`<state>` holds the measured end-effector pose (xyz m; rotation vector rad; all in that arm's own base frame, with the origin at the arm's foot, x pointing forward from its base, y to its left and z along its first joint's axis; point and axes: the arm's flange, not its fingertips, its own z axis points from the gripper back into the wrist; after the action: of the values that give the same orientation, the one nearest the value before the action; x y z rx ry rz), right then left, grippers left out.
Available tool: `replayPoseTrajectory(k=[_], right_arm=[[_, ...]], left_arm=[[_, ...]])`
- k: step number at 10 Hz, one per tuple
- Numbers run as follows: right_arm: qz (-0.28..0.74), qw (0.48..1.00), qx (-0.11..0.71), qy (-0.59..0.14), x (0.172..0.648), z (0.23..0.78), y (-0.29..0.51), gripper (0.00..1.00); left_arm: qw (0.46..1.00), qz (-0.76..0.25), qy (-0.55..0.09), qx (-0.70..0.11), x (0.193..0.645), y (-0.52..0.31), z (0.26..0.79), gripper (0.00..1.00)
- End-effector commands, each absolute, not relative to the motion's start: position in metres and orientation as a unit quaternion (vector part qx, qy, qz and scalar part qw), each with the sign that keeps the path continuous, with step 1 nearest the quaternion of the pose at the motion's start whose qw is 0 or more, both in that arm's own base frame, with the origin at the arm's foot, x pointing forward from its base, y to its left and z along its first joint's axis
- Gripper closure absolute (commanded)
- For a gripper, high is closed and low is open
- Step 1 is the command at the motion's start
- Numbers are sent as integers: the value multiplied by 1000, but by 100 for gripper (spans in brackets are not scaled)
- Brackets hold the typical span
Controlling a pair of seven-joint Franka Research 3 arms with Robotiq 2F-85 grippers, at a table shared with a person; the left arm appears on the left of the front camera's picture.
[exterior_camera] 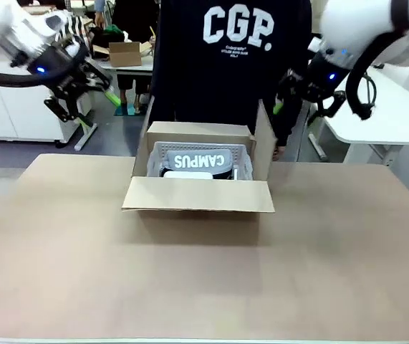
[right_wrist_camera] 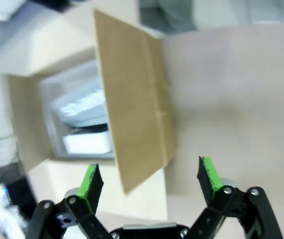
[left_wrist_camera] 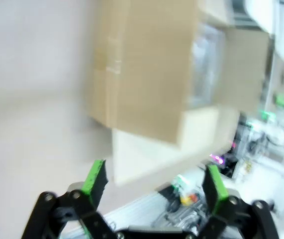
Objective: Pack the gift set into the box.
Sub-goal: Lift both hands away from the flaps of the Package Box.
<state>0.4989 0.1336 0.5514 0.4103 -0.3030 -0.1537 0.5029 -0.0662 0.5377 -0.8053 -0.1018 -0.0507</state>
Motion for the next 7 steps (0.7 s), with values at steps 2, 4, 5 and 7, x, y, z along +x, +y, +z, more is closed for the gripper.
replayPoseTrajectory(k=[2,4,5,7], right_arm=[[61,882,459,-87,470,558,69,0],[40,823,565,-54,477,527,34,0],[18,793,606,-59,476,509,14,0],[-44,822,562,-75,476,485,5,0]], left_arm=[[765,-166,-16,-622,478,-24,553,0],[724,-162,20,-670,492,-9,542,0],[711,-141,48,-687,501,4,528,0],[745,-63,93,-657,521,16,502,0]])
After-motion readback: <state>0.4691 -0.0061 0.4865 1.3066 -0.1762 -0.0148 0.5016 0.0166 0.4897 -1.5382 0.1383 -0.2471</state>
